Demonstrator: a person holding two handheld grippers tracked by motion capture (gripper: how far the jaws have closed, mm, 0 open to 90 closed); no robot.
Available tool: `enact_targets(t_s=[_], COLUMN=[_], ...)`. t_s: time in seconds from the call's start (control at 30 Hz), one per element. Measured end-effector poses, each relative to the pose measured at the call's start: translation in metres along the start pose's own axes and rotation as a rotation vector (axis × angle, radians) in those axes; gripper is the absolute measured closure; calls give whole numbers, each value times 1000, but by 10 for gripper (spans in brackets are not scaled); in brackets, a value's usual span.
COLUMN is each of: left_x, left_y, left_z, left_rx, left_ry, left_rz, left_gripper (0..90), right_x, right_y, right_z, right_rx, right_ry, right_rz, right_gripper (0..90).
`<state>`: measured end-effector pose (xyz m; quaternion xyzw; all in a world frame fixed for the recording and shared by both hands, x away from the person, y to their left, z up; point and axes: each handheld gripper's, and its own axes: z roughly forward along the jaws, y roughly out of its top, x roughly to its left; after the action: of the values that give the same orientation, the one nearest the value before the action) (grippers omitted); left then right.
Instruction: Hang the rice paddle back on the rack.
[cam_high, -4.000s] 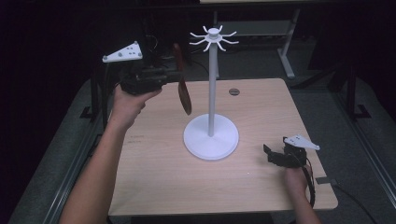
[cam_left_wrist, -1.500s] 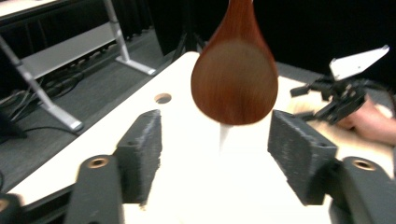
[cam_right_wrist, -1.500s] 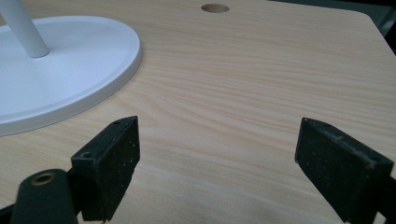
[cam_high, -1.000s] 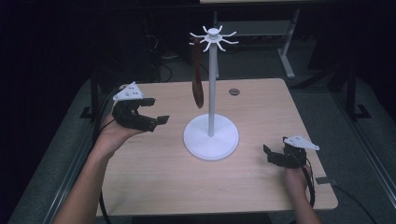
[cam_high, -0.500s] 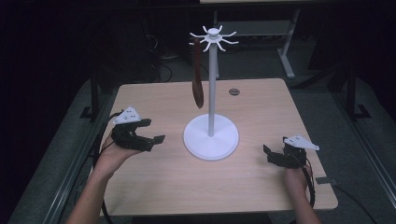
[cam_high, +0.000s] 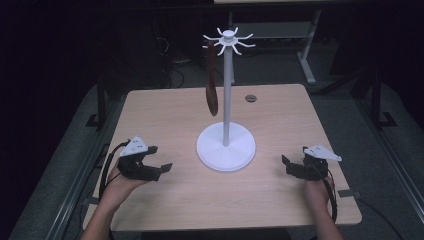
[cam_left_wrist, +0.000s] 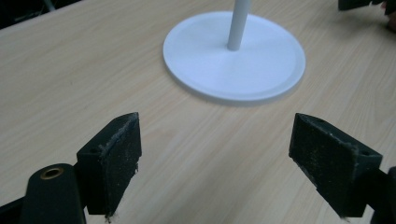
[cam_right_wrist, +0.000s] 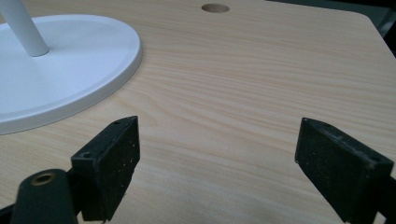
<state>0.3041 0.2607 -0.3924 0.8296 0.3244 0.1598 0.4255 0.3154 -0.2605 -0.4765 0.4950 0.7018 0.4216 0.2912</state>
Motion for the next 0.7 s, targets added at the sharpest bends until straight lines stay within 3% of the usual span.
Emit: enact_targets(t_s=[0.5,0.7], left_x=[2,4], left_y=[-45,-58], left_z=[1,4], left_rx=[-12,1], left_ry=[34,46], left_rz=[-40,-34], left_gripper=[143,136], right_x=[0,1], right_y=[0,0], right_z=[0,0], right_rx=[0,1], right_ry=[-1,0], right_rz=[3,1], right_gripper=[136,136])
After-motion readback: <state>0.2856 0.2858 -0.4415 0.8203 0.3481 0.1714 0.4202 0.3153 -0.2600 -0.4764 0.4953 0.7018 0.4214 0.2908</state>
